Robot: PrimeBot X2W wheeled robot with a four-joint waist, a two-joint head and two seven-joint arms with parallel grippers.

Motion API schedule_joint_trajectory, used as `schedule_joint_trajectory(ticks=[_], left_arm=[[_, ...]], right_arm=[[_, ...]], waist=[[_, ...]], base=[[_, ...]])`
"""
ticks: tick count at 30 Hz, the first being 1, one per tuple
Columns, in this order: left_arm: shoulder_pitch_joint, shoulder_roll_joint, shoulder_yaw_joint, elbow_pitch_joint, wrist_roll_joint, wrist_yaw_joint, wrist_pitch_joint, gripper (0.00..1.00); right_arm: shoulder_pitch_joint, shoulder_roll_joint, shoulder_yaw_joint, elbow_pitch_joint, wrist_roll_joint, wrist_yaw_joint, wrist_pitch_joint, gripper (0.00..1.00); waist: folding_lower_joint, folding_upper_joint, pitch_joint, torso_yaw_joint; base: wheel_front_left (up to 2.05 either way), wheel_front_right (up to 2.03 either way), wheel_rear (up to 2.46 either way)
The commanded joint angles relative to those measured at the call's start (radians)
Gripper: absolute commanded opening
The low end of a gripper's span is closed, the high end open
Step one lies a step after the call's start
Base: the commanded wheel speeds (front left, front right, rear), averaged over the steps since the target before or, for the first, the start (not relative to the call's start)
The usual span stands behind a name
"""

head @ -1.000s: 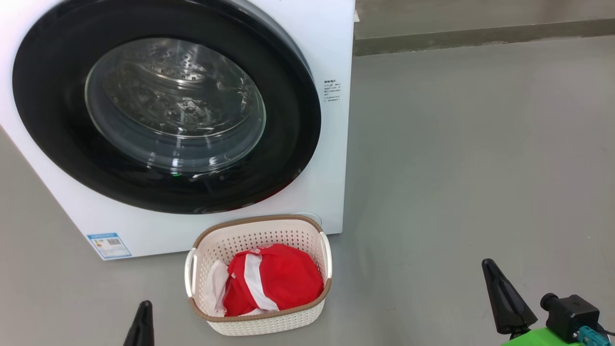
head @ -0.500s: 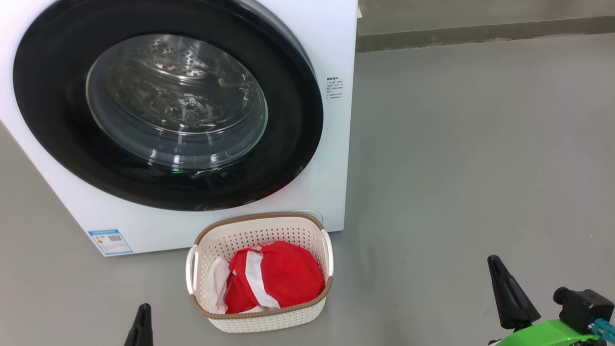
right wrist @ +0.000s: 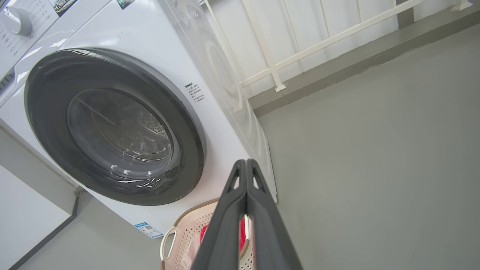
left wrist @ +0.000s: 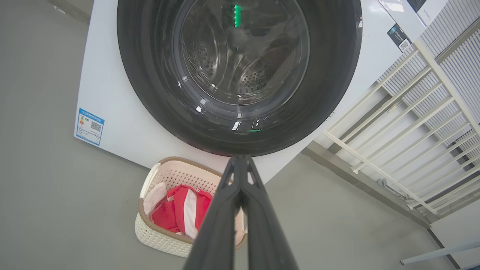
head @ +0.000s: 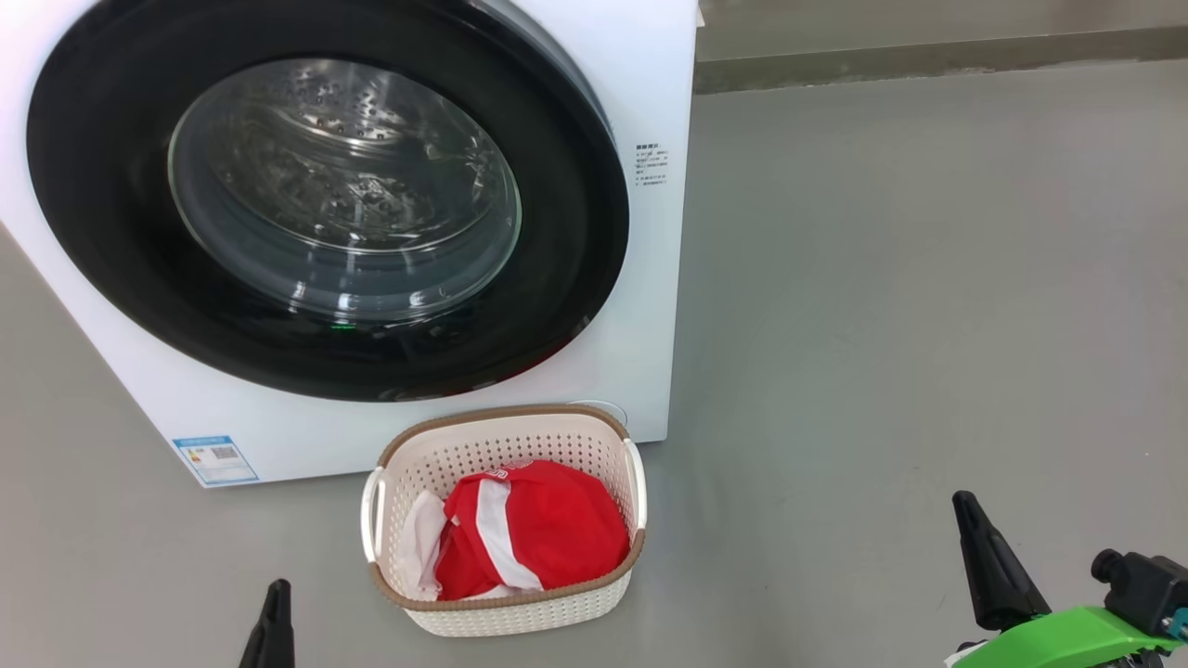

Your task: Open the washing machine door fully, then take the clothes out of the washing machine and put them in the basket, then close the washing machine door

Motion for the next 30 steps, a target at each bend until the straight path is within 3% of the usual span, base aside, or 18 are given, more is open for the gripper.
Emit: schedule_joint_trajectory(ticks=[1, 30], left_arm=[[-0.051, 0.014, 0.011, -0.018, -0.024, -0.004, 0.006, 0.00], [-0.104, 0.022, 0.017, 0.015, -0.333, -0.009, 0.086, 0.00]], right_arm=[[-0.057, -0.009, -0.003, -0.021, 0.028, -0.001, 0.003, 0.00], [-0.099, -0.005, -0.026, 0.000, 0.349, -0.002, 0.085, 0.00]], waist=[[-0.0001, 0.0000, 0.001, 0.000], [-0.0001, 0.0000, 0.017, 0.012]], base=[[0.00, 0.00, 0.00], [0.00, 0.00, 0.00]])
